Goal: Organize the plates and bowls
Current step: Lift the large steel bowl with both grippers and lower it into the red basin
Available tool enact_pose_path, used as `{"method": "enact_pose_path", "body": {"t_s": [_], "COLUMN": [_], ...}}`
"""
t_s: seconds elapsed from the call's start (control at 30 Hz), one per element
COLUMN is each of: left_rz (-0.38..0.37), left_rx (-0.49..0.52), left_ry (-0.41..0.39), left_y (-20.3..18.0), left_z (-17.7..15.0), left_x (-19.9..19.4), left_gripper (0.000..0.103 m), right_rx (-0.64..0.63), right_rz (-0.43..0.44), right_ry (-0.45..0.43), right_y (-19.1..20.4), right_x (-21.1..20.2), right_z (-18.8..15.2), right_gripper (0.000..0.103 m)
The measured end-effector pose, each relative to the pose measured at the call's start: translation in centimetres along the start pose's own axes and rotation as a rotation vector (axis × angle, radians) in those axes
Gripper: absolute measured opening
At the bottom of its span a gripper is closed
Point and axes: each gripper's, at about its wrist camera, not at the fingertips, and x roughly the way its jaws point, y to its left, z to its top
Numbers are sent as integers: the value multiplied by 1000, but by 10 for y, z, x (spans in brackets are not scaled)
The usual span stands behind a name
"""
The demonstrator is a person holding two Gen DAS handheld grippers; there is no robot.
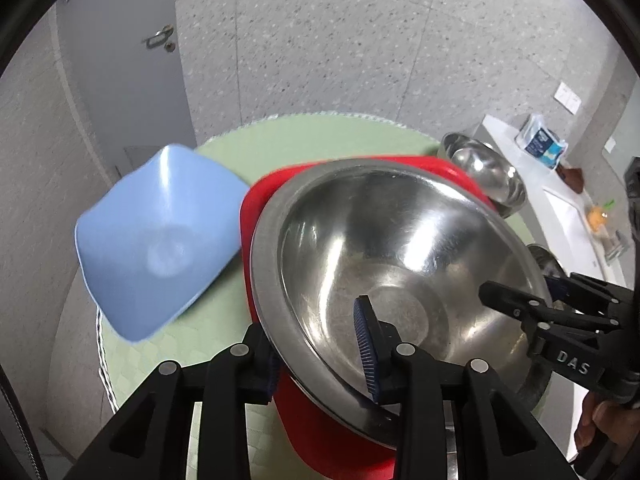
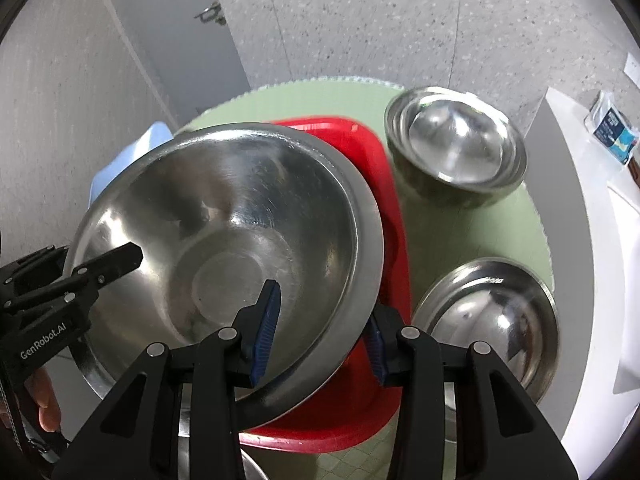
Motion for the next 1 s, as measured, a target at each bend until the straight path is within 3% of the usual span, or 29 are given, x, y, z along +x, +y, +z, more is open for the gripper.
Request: {"method": "enact_pose_path", "body": {"t_s": [0.13, 0.3, 0.53, 0.63, 0.7, 1.0], "left_rz": [-7, -24, -54, -110, -137, -243], "left_rx": [-5, 17, 38, 23, 20, 42], "left_ry": [-9, -20, -7, 8, 20, 59], "left_y": [-1, -3, -5, -1, 3, 37], "left_z": [1, -1, 0, 2, 5, 21], "left_x": [5, 6, 8, 6, 6, -4], "left_gripper": [31, 46, 60, 73, 77, 82], "right_rx": [-31, -54, -37, -19, -1, 108], "right_rz": [-15, -37, -29, -33, -39, -77], "right_ry": [-6, -19, -18, -19, -20, -18], "right_y": [3, 11, 15, 16, 17, 26], "right_x": [1, 1, 0, 0, 0, -1], "right_z": [-3, -11, -12, -13, -14, -20], "right_gripper": [41, 50, 60, 64, 66, 70]}}
